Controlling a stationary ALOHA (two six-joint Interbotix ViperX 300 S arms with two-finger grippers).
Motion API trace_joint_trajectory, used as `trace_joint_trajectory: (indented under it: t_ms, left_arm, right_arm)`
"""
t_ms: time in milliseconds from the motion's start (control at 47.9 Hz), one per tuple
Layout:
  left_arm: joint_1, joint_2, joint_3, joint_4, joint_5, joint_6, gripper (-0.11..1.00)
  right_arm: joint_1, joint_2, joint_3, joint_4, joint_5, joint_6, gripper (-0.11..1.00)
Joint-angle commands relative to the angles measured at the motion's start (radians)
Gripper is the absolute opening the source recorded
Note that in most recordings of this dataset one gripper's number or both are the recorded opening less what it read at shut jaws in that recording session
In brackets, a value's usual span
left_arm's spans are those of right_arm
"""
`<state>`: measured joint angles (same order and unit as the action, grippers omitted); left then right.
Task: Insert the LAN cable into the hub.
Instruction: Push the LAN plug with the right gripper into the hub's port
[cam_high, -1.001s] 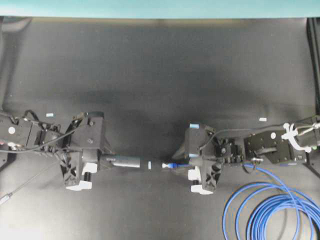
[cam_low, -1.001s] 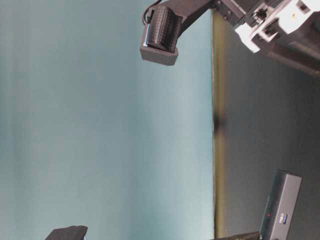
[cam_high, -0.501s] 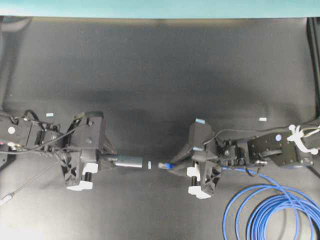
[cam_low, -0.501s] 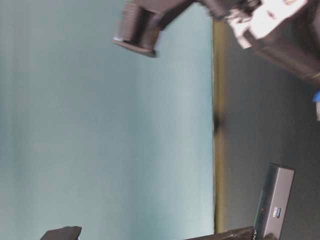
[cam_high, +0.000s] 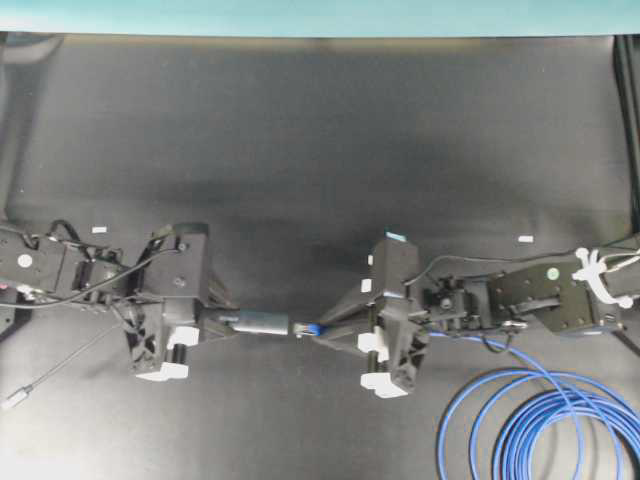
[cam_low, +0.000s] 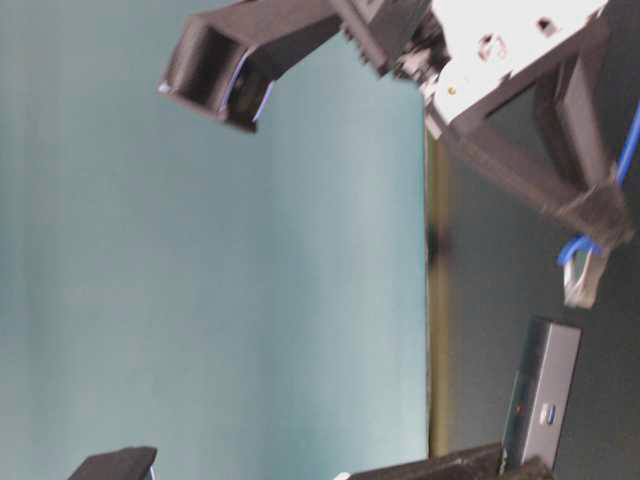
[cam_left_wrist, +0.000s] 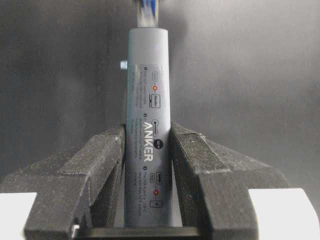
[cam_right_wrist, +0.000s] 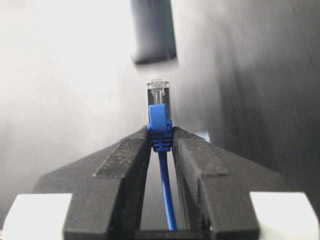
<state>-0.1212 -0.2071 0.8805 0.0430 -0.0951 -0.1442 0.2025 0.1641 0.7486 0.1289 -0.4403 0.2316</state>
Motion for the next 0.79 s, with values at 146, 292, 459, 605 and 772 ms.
trace_joint_trajectory:
  t_ms: [146, 292, 459, 605, 772]
  left_arm:
    - [0.002, 0.002, -0.025, 0.003, -0.006, 0.003, 0.28]
    - [0.002, 0.002, -0.025, 0.003, -0.003, 0.003, 0.28]
    - [0.002, 0.003, -0.026, 0.003, -0.003, 0.005, 0.28]
    - [0.002, 0.008, -0.026, 0.003, -0.003, 0.005, 0.28]
    - [0.0, 0.012, -0.031, 0.003, -0.008, 0.025, 0.28]
  right_arm:
    - [-0.002, -0.005, -0.023, 0.002, -0.003, -0.011, 0.13]
    - [-0.002, -0.006, -0.025, 0.002, -0.006, -0.011, 0.13]
    - [-0.002, -0.005, -0.028, 0.0, -0.008, -0.012, 0.13]
    - [-0.005, -0.006, -0.025, 0.002, -0.002, -0.012, 0.13]
    - [-0.012, -0.005, -0.028, 0.0, -0.006, -0.015, 0.13]
